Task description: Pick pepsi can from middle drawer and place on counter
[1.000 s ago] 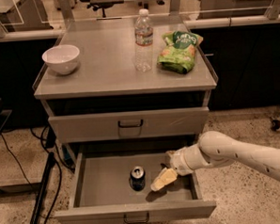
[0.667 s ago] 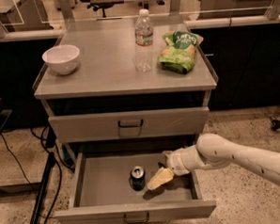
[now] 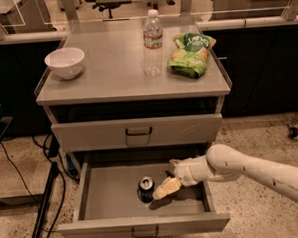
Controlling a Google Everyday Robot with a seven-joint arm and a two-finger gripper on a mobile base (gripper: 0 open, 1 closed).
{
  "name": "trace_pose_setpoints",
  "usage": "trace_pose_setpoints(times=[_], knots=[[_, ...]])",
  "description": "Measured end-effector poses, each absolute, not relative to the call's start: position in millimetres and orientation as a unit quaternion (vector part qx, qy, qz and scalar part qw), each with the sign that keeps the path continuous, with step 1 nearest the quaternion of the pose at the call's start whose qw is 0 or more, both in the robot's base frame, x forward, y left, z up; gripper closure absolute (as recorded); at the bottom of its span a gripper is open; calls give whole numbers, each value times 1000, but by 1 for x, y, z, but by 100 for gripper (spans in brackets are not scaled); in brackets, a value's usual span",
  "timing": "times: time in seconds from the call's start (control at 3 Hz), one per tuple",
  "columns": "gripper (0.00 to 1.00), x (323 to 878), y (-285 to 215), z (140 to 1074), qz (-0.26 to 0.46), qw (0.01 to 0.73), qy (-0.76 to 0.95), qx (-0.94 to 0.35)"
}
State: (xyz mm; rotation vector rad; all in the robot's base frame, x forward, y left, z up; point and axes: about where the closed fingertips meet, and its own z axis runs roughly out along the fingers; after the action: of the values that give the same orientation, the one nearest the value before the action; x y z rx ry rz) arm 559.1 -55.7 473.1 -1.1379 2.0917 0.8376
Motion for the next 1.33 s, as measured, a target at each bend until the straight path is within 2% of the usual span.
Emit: trace_pose_setpoints(times=[0.33, 1.33], knots=[[0, 561, -43, 430, 318, 295, 793, -427], [0, 555, -17, 397, 343, 292, 799, -399]])
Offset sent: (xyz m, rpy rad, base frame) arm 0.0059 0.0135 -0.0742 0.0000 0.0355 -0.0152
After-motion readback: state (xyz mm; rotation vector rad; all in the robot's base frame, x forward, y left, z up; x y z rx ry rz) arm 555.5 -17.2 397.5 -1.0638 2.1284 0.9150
